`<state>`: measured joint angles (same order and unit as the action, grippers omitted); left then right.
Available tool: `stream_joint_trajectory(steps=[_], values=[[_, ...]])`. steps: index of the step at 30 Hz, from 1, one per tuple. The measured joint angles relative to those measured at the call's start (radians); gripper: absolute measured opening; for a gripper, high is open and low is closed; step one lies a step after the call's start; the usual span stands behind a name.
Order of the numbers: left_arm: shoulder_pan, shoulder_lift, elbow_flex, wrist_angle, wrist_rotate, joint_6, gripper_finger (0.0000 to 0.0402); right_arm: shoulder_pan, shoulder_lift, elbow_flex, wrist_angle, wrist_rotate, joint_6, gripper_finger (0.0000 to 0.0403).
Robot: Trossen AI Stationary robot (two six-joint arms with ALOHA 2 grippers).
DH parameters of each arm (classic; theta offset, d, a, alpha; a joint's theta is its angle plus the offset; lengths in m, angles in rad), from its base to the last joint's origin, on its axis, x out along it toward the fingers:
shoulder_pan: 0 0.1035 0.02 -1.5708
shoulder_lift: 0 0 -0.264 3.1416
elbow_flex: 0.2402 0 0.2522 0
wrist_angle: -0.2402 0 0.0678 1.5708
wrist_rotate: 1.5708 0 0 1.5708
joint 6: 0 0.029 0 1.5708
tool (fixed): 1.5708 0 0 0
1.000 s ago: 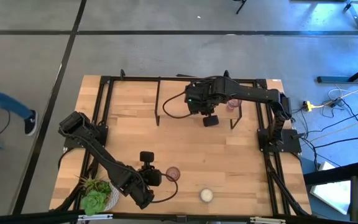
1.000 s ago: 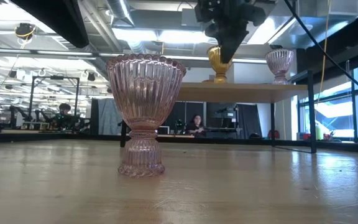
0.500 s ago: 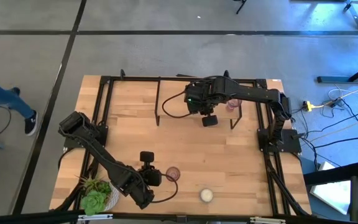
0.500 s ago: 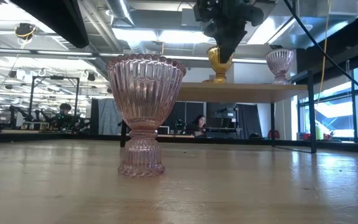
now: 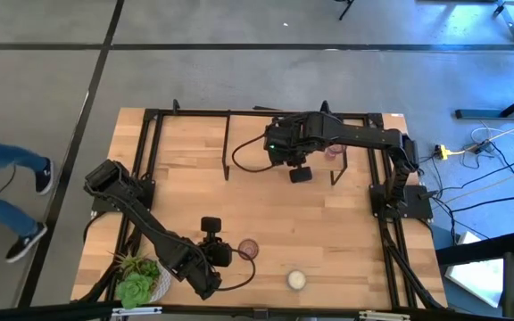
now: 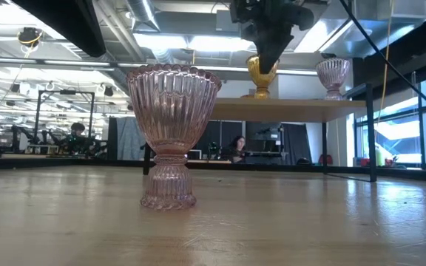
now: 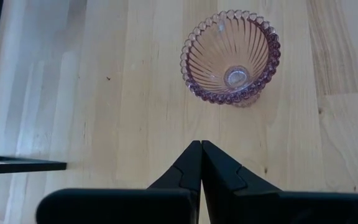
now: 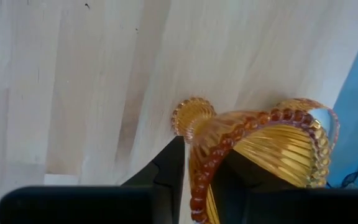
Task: Pick & Place candle stick holders
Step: Put the yellow candle holder on the shelf aligned with the yellow candle
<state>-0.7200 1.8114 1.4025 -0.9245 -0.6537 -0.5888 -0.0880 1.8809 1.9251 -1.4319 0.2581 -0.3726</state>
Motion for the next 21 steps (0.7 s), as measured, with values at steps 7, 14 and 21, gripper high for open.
stream_joint_trajectory(steps=[7, 14, 21], values=[[0.000, 0.000, 0.000, 0.000, 0.000, 0.000, 0.0003, 0.000, 0.000, 0.000, -0.001, 0.001, 0.049, 0.0101], [0.000, 0.000, -0.003, 0.002, 0.000, 0.000, 0.0003, 0.005, 0.000, 0.000, -0.004, 0.030, 0.072, 0.0155], [0.005, 0.000, -0.065, 0.010, 0.009, -0.029, 0.0003, 0.013, -0.002, 0.001, -0.008, 0.085, 0.101, 0.0182]])
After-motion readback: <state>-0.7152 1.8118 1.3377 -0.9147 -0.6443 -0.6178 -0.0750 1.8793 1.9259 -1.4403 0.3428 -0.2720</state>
